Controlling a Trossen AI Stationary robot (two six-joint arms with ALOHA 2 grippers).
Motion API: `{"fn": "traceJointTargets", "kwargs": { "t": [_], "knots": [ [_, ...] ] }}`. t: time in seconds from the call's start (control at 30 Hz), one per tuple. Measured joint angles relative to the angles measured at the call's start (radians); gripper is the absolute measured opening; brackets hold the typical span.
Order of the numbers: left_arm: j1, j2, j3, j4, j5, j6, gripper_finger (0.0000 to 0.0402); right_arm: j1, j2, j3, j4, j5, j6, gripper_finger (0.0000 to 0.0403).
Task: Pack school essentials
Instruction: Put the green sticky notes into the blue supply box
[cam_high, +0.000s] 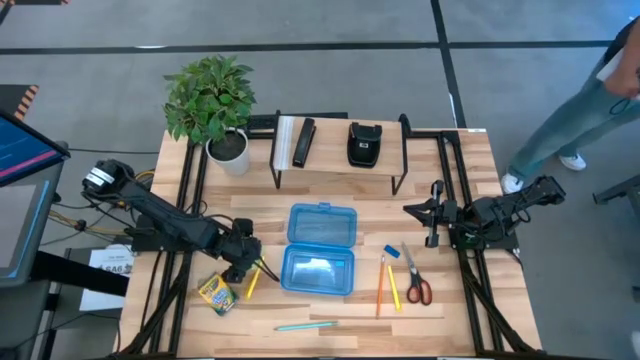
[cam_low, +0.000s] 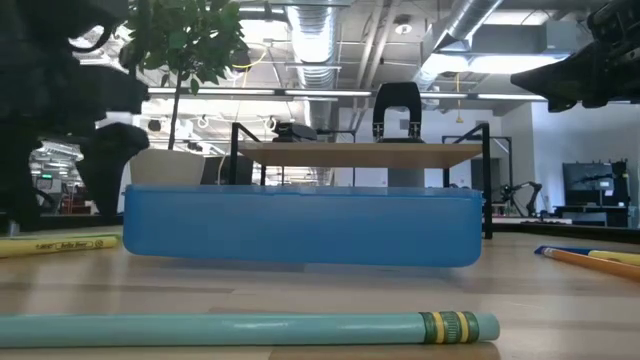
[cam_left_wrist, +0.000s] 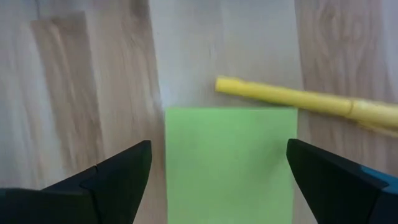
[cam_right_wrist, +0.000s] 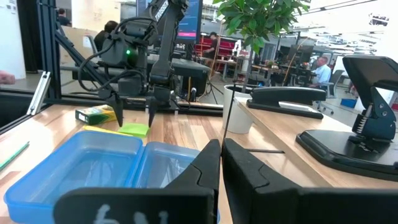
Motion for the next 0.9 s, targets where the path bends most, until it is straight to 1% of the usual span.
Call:
{"fn": "traceJointTargets", "kwargs": {
  "t": [0.27,0.73,0.8,0.9],
  "knots": [
    [0.009,0.119,0.007,0.03,0.023,-0.003,0.036,0.0,0.0,0.0,0.0,0.0,0.0,0.0043],
    [0.011,0.119,0.004,0.038,0.041,-0.002,0.0358,0.0,0.0,0.0,0.0,0.0,0.0,0.0043],
    [0.011,0.119,0.004,0.038,0.041,-0.003,0.0351,0.0,0.0,0.0,0.0,0.0,0.0,0.0043],
    [0.011,0.125,0.024,0.01,0.045,-0.003,0.0328,0.0,0.0,0.0,0.0,0.0,0.0,0.0043]
  ]
}}
